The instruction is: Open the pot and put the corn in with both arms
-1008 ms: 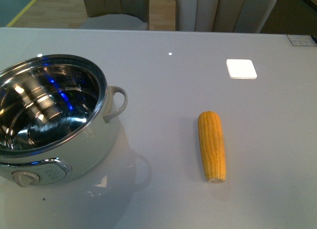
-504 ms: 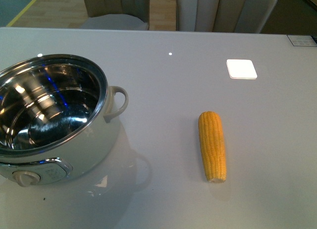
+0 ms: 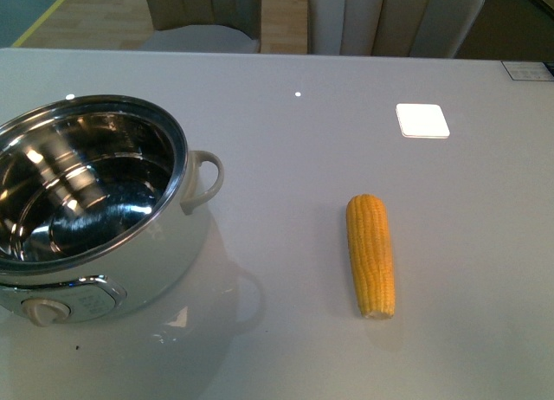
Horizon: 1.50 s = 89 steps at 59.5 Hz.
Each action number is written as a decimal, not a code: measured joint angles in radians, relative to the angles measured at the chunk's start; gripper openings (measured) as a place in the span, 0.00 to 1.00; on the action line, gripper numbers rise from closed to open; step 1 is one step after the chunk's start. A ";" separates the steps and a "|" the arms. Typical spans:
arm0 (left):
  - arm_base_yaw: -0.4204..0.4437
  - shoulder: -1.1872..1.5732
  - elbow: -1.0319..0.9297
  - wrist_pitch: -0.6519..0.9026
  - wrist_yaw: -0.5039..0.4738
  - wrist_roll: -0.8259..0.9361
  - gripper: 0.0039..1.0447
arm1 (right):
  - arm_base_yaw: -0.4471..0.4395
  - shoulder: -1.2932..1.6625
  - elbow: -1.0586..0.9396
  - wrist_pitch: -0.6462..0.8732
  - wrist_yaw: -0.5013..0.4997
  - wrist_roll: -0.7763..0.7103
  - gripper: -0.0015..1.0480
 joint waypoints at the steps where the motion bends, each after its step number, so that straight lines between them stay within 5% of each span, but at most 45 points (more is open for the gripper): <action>1: -0.002 0.001 0.000 0.002 -0.003 0.001 0.93 | 0.000 0.000 0.000 0.000 0.000 0.000 0.92; 12: -0.093 -0.089 -0.014 0.263 -0.002 0.093 0.66 | 0.000 0.000 0.000 0.000 -0.001 0.000 0.92; 24: -0.109 -0.155 -0.013 0.185 -0.011 0.119 0.32 | 0.000 0.000 0.000 0.000 0.000 0.000 0.92; 33: -0.111 -0.320 -0.002 -0.027 -0.013 0.124 0.02 | 0.000 0.000 0.000 0.000 0.000 0.000 0.92; 52: -0.111 -0.319 -0.002 -0.034 -0.011 0.125 0.04 | 0.000 0.000 0.000 0.000 0.000 0.000 0.92; 60: -0.111 -0.319 -0.002 -0.034 -0.011 0.126 0.35 | 0.000 0.000 0.000 0.000 0.000 0.000 0.92; 80: -0.111 -0.319 -0.002 -0.034 -0.010 0.126 0.94 | 0.000 0.000 0.000 0.000 0.000 0.000 0.92; 89: -0.111 -0.319 -0.002 -0.034 -0.010 0.128 0.94 | 0.000 0.000 0.000 0.000 0.000 0.000 0.92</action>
